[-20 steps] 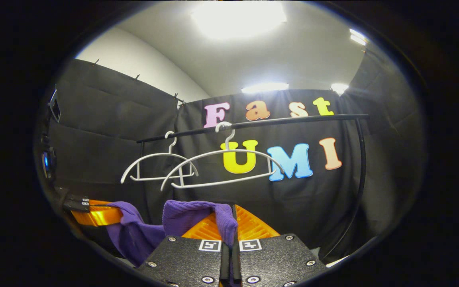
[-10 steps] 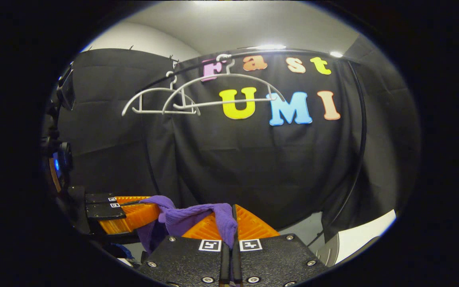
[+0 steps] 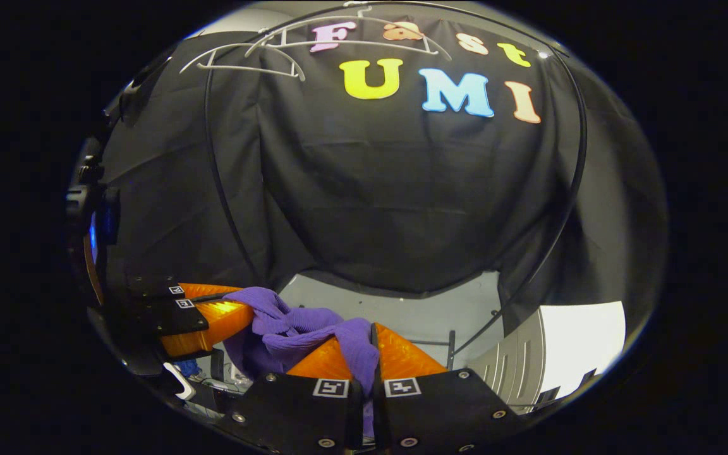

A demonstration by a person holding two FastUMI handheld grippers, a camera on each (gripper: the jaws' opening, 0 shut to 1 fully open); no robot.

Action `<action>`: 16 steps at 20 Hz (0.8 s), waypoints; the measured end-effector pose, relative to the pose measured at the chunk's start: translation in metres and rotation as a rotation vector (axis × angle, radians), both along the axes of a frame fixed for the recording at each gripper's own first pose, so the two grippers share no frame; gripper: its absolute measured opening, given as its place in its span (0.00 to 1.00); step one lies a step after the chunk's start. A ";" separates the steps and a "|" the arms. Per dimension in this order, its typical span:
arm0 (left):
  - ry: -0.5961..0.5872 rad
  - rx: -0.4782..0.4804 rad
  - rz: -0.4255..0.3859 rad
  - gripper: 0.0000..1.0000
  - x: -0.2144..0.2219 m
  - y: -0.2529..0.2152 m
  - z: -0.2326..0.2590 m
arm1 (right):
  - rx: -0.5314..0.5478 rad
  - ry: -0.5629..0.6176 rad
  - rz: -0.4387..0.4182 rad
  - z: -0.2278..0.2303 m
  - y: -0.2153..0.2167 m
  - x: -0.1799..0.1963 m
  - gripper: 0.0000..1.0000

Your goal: Grasp the clothes on the hanger with both hands and then place them into the laundry hamper below.

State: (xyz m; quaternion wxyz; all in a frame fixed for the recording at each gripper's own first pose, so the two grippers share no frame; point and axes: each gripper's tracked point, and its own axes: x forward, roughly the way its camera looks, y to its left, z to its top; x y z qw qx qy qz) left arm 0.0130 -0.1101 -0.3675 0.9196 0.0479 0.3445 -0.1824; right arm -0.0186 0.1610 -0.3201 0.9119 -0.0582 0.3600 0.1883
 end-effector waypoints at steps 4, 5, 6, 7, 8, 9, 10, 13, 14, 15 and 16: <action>0.071 0.017 0.041 0.32 -0.017 0.024 -0.034 | -0.061 0.071 0.015 -0.028 -0.006 -0.016 0.33; 0.059 0.009 0.063 0.55 -0.012 0.030 -0.034 | -0.076 0.070 0.016 -0.029 -0.009 -0.019 0.55; 0.048 0.011 0.087 0.77 -0.011 0.038 -0.032 | -0.103 0.061 0.015 -0.030 -0.014 -0.023 0.67; 0.039 0.020 0.107 1.00 -0.007 0.047 -0.029 | -0.124 0.054 0.014 -0.028 -0.018 -0.023 0.91; 0.027 0.022 0.124 1.00 -0.004 0.054 -0.023 | -0.132 0.048 0.010 -0.030 -0.019 -0.026 0.95; 0.017 0.017 0.136 0.96 -0.002 0.059 -0.017 | -0.130 0.045 0.002 -0.028 -0.020 -0.026 0.94; 0.004 0.010 0.148 1.00 0.001 0.063 -0.011 | -0.123 0.039 -0.005 -0.026 -0.020 -0.029 0.96; -0.041 0.002 0.183 0.96 0.009 0.077 0.012 | -0.112 0.004 -0.014 -0.013 -0.019 -0.026 0.95; -0.054 -0.009 0.193 0.96 0.010 0.079 0.020 | -0.112 -0.007 -0.015 -0.009 -0.020 -0.027 0.95; -0.075 -0.025 0.199 0.96 0.012 0.078 0.032 | -0.106 -0.026 -0.018 0.000 -0.023 -0.026 0.95; -0.102 -0.040 0.203 0.96 0.014 0.075 0.047 | -0.096 -0.058 -0.027 0.011 -0.027 -0.024 0.96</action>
